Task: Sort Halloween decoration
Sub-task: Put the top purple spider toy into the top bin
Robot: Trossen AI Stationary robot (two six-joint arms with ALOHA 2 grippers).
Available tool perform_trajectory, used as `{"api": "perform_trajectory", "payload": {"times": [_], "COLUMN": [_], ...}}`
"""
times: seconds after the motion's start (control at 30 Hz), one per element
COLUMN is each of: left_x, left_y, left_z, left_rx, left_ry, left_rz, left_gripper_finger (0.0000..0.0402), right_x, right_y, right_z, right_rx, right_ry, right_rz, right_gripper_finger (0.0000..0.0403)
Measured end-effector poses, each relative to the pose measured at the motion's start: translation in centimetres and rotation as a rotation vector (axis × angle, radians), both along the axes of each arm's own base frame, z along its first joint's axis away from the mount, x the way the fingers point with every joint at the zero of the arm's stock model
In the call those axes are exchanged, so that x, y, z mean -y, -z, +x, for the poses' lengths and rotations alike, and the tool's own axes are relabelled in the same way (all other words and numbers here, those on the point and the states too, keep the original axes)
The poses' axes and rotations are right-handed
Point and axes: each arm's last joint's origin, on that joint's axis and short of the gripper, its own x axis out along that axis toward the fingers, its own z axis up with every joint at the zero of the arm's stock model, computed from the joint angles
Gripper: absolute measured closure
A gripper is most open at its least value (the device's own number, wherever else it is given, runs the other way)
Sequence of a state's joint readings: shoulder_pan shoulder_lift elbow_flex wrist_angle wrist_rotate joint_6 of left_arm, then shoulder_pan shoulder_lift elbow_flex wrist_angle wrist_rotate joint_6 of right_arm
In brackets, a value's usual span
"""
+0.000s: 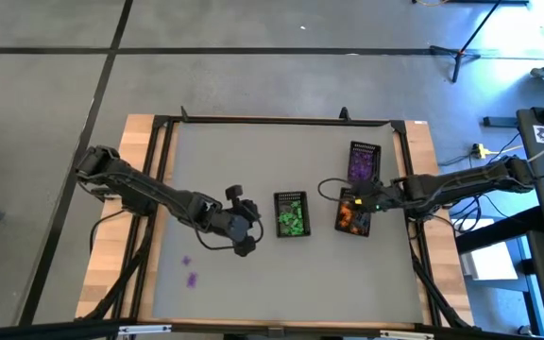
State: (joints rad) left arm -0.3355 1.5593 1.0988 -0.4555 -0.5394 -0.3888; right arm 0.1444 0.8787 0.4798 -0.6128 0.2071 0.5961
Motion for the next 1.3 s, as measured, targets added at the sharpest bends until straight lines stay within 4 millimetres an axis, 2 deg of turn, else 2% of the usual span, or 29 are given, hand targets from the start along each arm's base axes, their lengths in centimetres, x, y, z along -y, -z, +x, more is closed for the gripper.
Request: {"api": "perform_trajectory", "payload": {"times": [0.2, 0.33, 0.47, 0.7, 0.9, 1.03, 1.3], "left_x": [-0.1, 0.5, 2.2, 5.9, 7.8, 8.0, 7.5], "left_y": [0.4, 1.0, 1.3, 1.4, 1.6, 3.5, 8.5], "left_z": [-2.3, -4.4, -6.1, -8.3, -10.3, -11.9, -14.2], "left_rx": [-0.161, -0.301, -0.372, -0.343, -0.317, -0.37, -0.547], "left_ry": [-0.067, -0.179, -0.231, -0.255, -0.361, -0.435, -0.542], "left_rz": [-0.044, -0.106, -0.166, -0.256, -0.327, -0.358, -0.518], "left_gripper_finger": [0.0401, 0.0399, 0.0367, 0.0288, 0.0267, 0.0266, 0.0266], "right_x": [0.0, 0.0, -0.1, -0.2, -0.2, -0.2, -0.2], "right_y": [-0.7, -1.5, -2.3, -3.0, -3.0, -3.0, -2.7], "right_z": [1.2, 2.0, 2.7, 3.1, 3.1, 3.1, 3.3], "right_rx": [0.135, 0.242, 0.341, 0.412, 0.41, 0.41, 0.393], "right_ry": [0.016, -0.005, -0.058, -0.1, -0.115, -0.116, -0.118], "right_rz": [-0.043, -0.095, -0.139, -0.179, -0.179, -0.178, -0.178], "right_gripper_finger": [0.0236, 0.0232, 0.0238, 0.024, 0.024, 0.024, 0.024]}}
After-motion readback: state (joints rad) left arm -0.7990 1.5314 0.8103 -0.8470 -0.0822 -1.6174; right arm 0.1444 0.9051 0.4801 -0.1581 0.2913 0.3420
